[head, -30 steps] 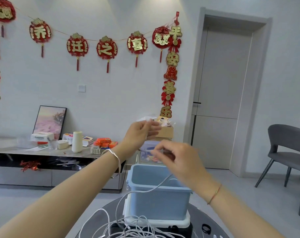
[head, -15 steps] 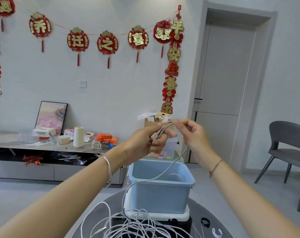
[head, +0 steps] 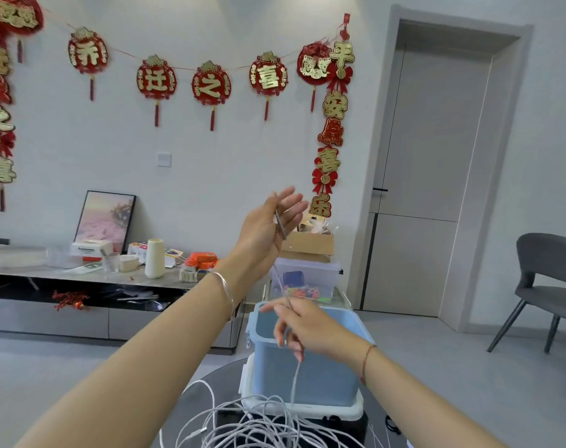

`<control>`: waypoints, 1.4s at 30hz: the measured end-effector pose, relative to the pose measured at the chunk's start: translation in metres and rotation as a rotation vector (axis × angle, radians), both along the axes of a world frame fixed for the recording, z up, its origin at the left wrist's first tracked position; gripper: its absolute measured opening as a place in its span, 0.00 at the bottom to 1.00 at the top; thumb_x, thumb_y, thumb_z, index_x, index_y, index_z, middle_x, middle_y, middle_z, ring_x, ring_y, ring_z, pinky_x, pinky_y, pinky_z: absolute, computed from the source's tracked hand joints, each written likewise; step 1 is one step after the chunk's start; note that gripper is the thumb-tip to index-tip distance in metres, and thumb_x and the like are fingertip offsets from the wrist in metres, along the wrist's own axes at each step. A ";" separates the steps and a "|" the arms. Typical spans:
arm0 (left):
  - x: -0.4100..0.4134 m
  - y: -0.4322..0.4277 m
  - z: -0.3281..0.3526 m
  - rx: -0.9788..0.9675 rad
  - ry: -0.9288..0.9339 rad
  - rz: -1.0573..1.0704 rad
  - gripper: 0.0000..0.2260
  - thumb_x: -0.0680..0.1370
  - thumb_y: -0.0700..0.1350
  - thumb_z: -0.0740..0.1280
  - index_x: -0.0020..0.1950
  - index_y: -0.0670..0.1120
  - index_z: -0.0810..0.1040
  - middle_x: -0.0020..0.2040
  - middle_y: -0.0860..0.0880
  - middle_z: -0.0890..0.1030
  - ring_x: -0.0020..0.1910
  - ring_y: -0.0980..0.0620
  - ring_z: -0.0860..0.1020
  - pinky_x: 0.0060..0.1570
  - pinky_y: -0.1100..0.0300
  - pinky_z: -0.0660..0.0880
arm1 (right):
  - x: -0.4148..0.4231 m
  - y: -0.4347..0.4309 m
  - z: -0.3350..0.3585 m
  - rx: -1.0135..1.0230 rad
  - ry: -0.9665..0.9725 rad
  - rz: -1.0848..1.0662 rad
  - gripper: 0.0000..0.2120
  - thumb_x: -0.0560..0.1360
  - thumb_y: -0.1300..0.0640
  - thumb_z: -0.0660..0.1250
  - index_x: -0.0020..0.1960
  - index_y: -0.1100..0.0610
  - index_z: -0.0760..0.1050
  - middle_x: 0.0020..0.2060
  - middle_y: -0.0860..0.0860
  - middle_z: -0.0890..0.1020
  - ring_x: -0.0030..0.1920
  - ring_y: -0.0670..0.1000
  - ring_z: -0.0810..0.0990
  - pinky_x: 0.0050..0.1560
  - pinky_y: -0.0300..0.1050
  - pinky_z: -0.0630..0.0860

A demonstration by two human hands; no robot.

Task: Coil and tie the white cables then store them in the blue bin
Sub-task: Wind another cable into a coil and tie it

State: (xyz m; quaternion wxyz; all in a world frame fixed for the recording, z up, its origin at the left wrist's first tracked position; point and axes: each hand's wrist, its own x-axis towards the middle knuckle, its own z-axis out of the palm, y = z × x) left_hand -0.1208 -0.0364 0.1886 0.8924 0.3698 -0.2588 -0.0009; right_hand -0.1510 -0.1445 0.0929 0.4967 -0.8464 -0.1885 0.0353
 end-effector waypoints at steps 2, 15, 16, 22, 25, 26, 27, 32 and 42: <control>0.011 0.002 -0.006 0.140 -0.044 0.177 0.15 0.84 0.46 0.51 0.59 0.41 0.73 0.41 0.49 0.84 0.37 0.57 0.84 0.36 0.67 0.78 | -0.006 0.000 -0.001 -0.085 -0.066 -0.019 0.11 0.82 0.57 0.51 0.59 0.54 0.70 0.29 0.51 0.74 0.22 0.44 0.65 0.21 0.37 0.69; -0.003 0.015 -0.055 1.209 -0.569 0.437 0.23 0.84 0.51 0.47 0.55 0.44 0.80 0.23 0.52 0.74 0.20 0.59 0.70 0.30 0.71 0.69 | -0.021 -0.033 0.050 0.088 -0.658 -0.309 0.03 0.79 0.56 0.62 0.48 0.55 0.72 0.28 0.47 0.79 0.29 0.41 0.72 0.35 0.36 0.70; -0.009 0.013 -0.053 1.191 -0.562 0.394 0.25 0.84 0.52 0.46 0.53 0.43 0.81 0.21 0.53 0.72 0.21 0.61 0.70 0.31 0.73 0.67 | -0.017 -0.036 0.053 0.123 -0.671 -0.327 0.03 0.79 0.56 0.61 0.48 0.55 0.71 0.29 0.48 0.79 0.28 0.40 0.71 0.34 0.35 0.69; -0.031 0.007 -0.041 1.031 -0.423 -0.033 0.26 0.83 0.55 0.47 0.48 0.44 0.81 0.21 0.52 0.63 0.20 0.57 0.62 0.25 0.67 0.63 | 0.002 -0.047 0.063 0.250 -0.654 -0.361 0.04 0.80 0.55 0.59 0.49 0.55 0.71 0.24 0.46 0.71 0.25 0.42 0.66 0.30 0.35 0.66; -0.040 0.003 -0.036 0.906 -0.331 -0.251 0.22 0.80 0.56 0.52 0.45 0.44 0.78 0.20 0.53 0.61 0.18 0.59 0.59 0.23 0.67 0.58 | 0.007 -0.044 0.063 0.323 -0.626 -0.328 0.06 0.81 0.56 0.59 0.46 0.55 0.70 0.25 0.50 0.70 0.23 0.41 0.67 0.29 0.34 0.66; -0.042 0.001 -0.035 0.845 -0.306 -0.310 0.20 0.80 0.56 0.52 0.43 0.44 0.78 0.20 0.54 0.61 0.18 0.59 0.58 0.23 0.67 0.57 | 0.007 -0.042 0.062 0.367 -0.603 -0.303 0.07 0.81 0.57 0.58 0.44 0.56 0.70 0.25 0.50 0.70 0.23 0.41 0.67 0.28 0.34 0.67; -0.044 0.000 -0.033 0.767 -0.276 -0.350 0.19 0.81 0.55 0.52 0.42 0.45 0.76 0.19 0.54 0.60 0.17 0.60 0.57 0.22 0.68 0.57 | 0.007 -0.039 0.062 0.405 -0.576 -0.285 0.09 0.81 0.57 0.57 0.43 0.57 0.69 0.25 0.50 0.70 0.23 0.41 0.68 0.28 0.33 0.67; -0.041 -0.004 -0.015 0.251 -0.062 -0.321 0.16 0.83 0.51 0.51 0.41 0.46 0.71 0.18 0.55 0.62 0.15 0.60 0.61 0.20 0.70 0.59 | 0.010 -0.028 0.051 0.505 -0.392 -0.281 0.17 0.83 0.52 0.51 0.39 0.57 0.68 0.23 0.46 0.66 0.22 0.42 0.62 0.24 0.32 0.61; -0.013 -0.006 0.002 -0.011 -0.012 0.010 0.19 0.84 0.51 0.50 0.59 0.40 0.75 0.44 0.53 0.84 0.41 0.59 0.83 0.37 0.69 0.77 | -0.001 -0.007 0.006 0.205 -0.096 -0.130 0.19 0.83 0.53 0.49 0.44 0.59 0.74 0.26 0.52 0.72 0.23 0.48 0.68 0.25 0.40 0.72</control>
